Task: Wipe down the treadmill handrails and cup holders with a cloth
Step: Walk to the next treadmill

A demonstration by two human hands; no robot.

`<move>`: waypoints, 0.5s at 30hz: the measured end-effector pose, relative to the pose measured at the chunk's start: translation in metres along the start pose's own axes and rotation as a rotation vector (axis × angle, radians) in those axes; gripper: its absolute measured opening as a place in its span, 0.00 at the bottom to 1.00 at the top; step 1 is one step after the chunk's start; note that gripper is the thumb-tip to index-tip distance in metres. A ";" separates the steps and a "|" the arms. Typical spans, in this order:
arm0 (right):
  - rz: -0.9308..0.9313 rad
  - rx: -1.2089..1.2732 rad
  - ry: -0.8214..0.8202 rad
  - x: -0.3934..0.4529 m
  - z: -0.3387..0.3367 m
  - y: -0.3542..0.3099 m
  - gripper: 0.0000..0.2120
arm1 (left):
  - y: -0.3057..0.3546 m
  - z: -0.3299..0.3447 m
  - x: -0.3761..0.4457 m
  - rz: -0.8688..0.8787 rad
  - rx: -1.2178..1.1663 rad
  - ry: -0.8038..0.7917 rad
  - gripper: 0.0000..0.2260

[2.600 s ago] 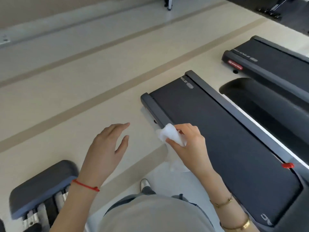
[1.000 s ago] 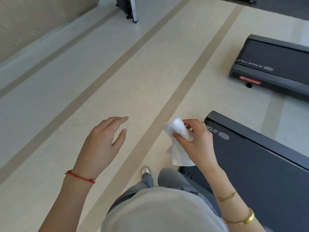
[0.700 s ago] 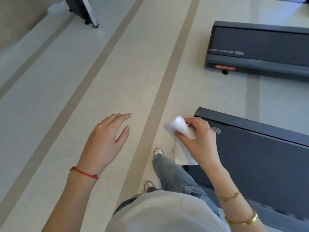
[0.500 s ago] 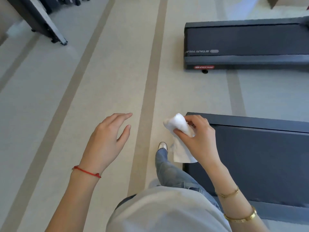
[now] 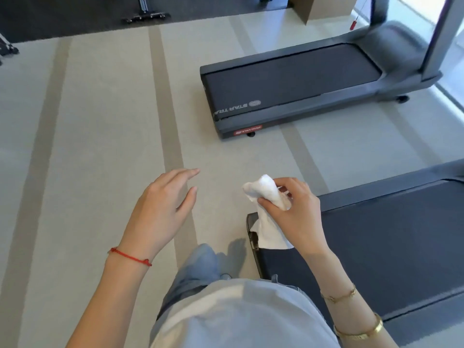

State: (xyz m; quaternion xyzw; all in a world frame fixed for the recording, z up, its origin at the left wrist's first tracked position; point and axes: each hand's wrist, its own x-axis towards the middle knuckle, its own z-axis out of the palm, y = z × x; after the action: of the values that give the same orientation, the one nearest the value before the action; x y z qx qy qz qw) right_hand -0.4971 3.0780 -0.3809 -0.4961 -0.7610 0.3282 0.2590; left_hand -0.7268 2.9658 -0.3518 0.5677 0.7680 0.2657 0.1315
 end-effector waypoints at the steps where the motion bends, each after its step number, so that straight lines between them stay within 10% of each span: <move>1: 0.021 -0.004 0.024 0.016 0.002 0.002 0.15 | -0.003 0.002 0.023 0.021 -0.002 -0.019 0.15; 15: 0.305 -0.073 0.465 0.270 0.037 0.011 0.13 | -0.032 0.022 0.396 0.508 0.005 -0.299 0.15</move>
State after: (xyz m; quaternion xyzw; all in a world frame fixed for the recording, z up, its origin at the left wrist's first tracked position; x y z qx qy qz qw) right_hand -0.6183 3.3219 -0.3943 -0.6760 -0.6089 0.2130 0.3561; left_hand -0.8687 3.3378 -0.3487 0.7750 0.5740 0.2017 0.1710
